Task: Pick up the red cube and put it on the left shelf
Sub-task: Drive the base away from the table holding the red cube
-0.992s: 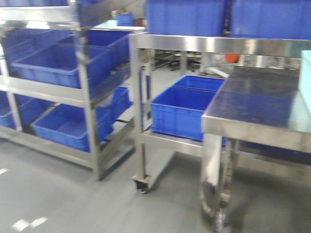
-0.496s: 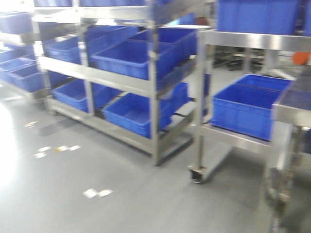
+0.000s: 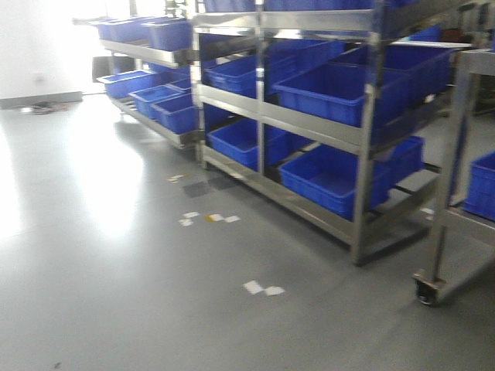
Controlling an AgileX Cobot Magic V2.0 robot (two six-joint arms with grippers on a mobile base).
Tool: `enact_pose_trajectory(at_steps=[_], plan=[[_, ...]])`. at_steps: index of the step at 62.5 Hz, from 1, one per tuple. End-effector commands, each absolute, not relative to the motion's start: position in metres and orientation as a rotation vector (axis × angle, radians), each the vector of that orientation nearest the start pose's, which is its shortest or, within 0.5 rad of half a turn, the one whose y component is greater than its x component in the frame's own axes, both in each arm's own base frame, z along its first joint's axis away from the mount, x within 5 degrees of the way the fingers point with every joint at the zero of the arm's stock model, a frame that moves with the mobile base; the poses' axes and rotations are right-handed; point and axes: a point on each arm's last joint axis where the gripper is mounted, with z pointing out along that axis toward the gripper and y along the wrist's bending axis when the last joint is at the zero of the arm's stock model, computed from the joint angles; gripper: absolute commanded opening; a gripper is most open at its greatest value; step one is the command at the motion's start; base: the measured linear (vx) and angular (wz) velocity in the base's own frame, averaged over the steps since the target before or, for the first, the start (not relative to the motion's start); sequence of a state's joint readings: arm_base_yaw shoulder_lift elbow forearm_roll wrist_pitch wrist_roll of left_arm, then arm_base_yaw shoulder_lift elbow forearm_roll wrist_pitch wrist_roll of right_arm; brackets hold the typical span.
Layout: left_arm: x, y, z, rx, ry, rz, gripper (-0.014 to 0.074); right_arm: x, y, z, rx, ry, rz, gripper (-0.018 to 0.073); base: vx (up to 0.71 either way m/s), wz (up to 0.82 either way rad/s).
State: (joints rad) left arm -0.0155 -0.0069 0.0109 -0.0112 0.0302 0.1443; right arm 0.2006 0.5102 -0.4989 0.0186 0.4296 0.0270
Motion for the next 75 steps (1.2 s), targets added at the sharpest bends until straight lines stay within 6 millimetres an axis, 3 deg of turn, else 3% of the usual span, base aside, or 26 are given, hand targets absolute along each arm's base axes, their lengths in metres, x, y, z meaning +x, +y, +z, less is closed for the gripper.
enact_pose_trajectory(at_steps=[1,41,75], plan=[[0.0572,-0.0011,0.2075,0.108,1.452,0.089,0.0106,0.1056,0.0218,0.3211,-0.154,1.809,0.169,0.0056,-0.08,0.48],[0.0572,-0.0011,0.2075,0.108,1.452,0.089,0.0106,0.1056,0.0218,0.3211,-0.154,1.809,0.169,0.0056,-0.03,0.45],[0.0572,-0.0011,0.2075,0.108,1.452,0.089,0.0106,0.1056,0.0218,0.3211,-0.154,1.809,0.169,0.0056,0.22,0.38]])
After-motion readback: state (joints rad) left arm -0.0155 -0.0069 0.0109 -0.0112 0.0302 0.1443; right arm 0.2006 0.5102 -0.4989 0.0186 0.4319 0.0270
